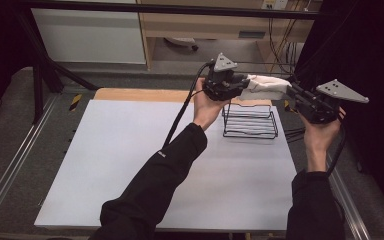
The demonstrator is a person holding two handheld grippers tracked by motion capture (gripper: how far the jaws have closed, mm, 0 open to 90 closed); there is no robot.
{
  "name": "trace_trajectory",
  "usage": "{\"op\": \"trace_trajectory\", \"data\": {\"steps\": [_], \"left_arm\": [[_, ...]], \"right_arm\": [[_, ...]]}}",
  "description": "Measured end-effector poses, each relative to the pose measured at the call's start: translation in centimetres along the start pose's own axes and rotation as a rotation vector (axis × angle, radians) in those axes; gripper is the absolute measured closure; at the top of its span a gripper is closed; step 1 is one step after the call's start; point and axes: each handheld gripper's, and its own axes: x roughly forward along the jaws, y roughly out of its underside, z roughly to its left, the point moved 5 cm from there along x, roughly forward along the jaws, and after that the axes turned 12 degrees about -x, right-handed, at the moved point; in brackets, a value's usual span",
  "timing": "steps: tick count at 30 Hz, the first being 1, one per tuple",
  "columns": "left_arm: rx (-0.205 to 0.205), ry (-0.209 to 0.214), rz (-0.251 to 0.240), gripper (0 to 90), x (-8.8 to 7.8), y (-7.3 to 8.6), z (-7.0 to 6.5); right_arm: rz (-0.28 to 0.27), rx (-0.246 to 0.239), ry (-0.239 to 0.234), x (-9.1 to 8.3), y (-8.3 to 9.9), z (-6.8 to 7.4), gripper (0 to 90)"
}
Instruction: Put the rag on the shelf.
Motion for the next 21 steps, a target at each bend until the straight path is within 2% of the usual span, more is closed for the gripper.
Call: {"op": "trace_trajectory", "data": {"steps": [5, 9, 14, 17, 21], "left_arm": [[-0.011, -0.033, -0.022, 73.8, 0.1, -2.0, 0.0], [-0.013, -0.061, 0.007, 80.0, 1.5, -2.7, -0.1], [-0.071, -0.068, 0.068, 85.9, 3.3, -2.2, 0.2], [-0.072, -0.065, 0.1, 89.2, 3.7, -1.6, 0.3], [-0.056, -0.026, 0.115, 89.5, 3.3, -1.0, -0.2]], "right_arm": [[-0.001, -0.003, -0.005, -0.1, 0.2, 0.1, 81.8], [-0.005, -0.001, -0.008, -0.2, 0.4, 0.2, 81.8], [-0.01, 0.009, -0.015, -0.2, 0.7, 0.2, 81.7], [-0.01, 0.008, -0.019, -0.2, 0.8, 0.2, 81.7], [-0.009, 0.005, -0.018, -0.2, 0.7, 0.2, 81.3]]}}
